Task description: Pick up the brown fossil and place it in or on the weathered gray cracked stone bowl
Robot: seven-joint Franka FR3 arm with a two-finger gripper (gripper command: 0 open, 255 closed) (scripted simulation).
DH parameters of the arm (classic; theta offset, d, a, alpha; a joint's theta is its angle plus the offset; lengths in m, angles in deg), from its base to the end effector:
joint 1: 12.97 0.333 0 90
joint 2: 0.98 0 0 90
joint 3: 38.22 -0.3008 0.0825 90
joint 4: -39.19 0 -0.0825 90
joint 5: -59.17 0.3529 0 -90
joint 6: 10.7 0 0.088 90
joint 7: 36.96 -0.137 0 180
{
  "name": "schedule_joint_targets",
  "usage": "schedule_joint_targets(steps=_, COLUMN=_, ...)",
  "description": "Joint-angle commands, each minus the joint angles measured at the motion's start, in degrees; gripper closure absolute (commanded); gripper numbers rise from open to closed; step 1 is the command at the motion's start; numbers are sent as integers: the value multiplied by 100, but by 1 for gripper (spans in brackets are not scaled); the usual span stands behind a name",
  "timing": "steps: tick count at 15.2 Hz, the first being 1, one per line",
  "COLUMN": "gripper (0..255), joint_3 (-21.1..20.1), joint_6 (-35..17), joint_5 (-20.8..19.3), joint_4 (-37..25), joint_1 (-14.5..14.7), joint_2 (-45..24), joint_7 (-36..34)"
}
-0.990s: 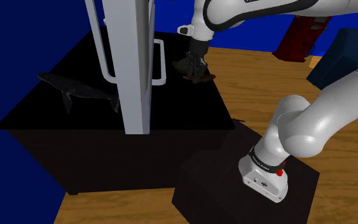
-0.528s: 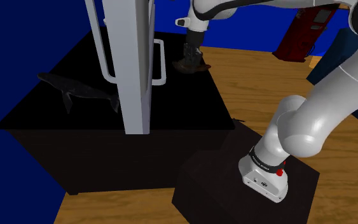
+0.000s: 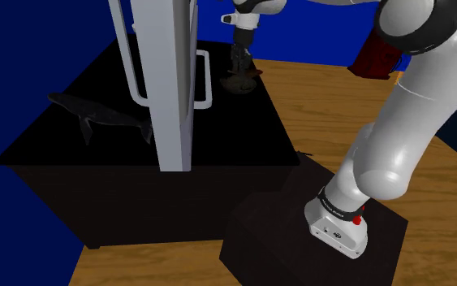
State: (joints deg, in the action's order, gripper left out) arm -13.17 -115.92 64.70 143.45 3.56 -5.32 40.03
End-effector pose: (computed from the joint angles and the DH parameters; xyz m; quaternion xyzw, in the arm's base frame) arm 0.5411 -0.0659 0.4543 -0.8337 -0.5507 -0.0016 0.0396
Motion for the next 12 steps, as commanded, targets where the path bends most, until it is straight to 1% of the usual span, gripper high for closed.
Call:
schedule_joint_targets(steps=1, gripper=255, joint_3=87, joint_6=163, joint_5=188, joint_4=-546, joint_1=-143, joint_2=-448, joint_7=262)
schedule_joint_targets(steps=3, gripper=255, joint_3=144, joint_6=358, joint_5=392, joint_4=-1147, joint_1=-329, joint_2=-922, joint_7=497)
schedule_joint_targets(steps=6, gripper=255, joint_3=177, joint_6=726, joint_5=704, joint_4=-2179, joint_1=-684, joint_2=-1682, joint_7=798)
schedule_joint_targets(steps=12, gripper=255, joint_3=144, joint_6=279, joint_5=726, joint_4=-1753, joint_1=-661, joint_2=-1709, joint_7=842)
